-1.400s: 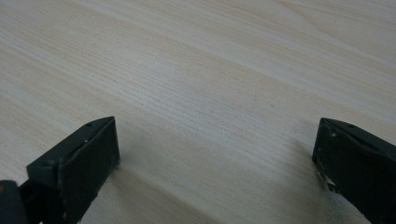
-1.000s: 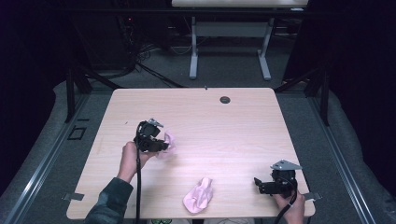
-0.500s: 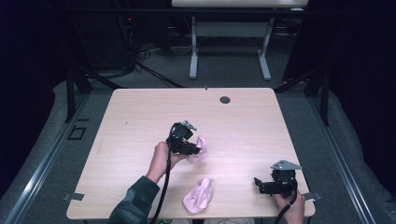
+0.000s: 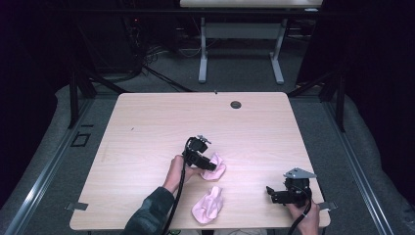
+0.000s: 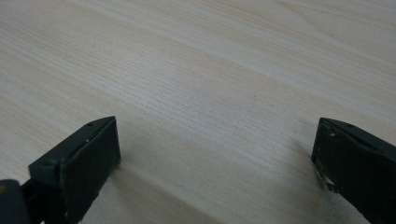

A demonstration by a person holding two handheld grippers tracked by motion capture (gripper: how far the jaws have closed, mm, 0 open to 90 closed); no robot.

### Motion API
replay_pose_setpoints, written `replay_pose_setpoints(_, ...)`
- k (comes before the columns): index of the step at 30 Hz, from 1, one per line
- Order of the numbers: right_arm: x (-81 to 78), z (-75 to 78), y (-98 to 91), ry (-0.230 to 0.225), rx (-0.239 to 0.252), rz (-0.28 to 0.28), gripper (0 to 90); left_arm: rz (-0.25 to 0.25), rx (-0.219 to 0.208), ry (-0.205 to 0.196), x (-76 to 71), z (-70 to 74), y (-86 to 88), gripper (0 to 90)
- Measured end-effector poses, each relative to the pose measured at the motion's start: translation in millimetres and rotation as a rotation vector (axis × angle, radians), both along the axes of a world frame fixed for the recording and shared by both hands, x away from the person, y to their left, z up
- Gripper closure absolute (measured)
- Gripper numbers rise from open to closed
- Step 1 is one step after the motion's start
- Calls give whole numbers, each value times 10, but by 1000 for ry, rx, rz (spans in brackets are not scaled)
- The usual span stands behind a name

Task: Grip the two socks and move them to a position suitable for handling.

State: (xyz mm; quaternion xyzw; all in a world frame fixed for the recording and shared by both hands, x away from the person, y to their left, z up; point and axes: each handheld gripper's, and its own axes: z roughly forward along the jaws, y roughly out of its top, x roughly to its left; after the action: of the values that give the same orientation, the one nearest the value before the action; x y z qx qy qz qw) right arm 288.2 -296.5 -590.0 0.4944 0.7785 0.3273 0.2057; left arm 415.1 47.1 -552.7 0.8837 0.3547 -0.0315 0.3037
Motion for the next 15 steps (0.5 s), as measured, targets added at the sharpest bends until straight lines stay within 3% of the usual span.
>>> replay_pose_setpoints(1, 0, 0, 0, 0, 0, 0, 11, 22, 1, -11, -2, 18, 43, 455)
replay_pose_setpoints(3, -10, 5, -2, -3, -6, -2, 31, 34, -26, -20, -17, 64, 132, 356)
replay_pose_setpoints(4, -16, 9, 2, -5, 2, 7, 45, 57, -28, -44, -57, 118, 205, 266)
replay_pose_setpoints(9, 0, 31, 4, 21, 3, 16, 31, 74, -28, -84, -191, 235, 407, 165)
replay_pose_setpoints(10, 2, 38, 3, 28, 24, 15, 23, 79, -29, -91, -244, 257, 472, 165)
replay_pose_setpoints(11, -7, 64, 0, 46, 87, 24, 5, 94, -24, -104, -339, 280, 575, 154)
replay_pose_setpoints(14, -33, 120, 37, 54, 106, 39, 0, 109, -34, -110, -428, 283, 662, 143)
replay_pose_setpoints(15, -70, 204, 114, 39, 129, 60, 1, 127, -37, -120, -543, 273, 752, 138)
